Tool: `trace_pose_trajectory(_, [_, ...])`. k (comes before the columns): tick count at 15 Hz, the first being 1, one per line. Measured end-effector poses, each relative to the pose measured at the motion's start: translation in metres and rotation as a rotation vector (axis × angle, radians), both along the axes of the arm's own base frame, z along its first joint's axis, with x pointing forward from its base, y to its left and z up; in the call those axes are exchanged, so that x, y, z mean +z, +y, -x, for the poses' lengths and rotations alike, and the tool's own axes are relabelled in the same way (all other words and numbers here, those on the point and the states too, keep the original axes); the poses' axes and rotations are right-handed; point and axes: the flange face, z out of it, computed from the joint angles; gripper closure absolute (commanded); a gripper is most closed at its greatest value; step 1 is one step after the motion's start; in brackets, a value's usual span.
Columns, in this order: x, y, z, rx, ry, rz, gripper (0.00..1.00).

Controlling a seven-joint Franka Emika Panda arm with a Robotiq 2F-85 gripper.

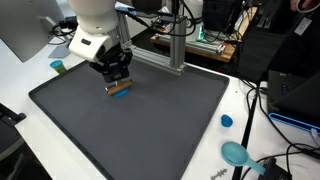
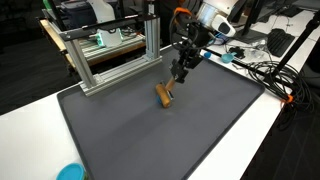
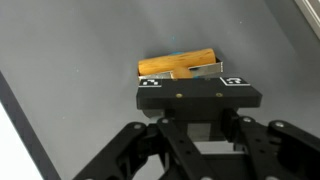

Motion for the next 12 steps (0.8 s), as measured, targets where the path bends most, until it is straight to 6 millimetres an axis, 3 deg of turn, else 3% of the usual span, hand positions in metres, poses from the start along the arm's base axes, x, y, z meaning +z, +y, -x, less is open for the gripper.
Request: trace_pose_trajectory(12, [-0.0015, -0.007, 0.0001, -0.069, -0.019, 0.013, 0.79])
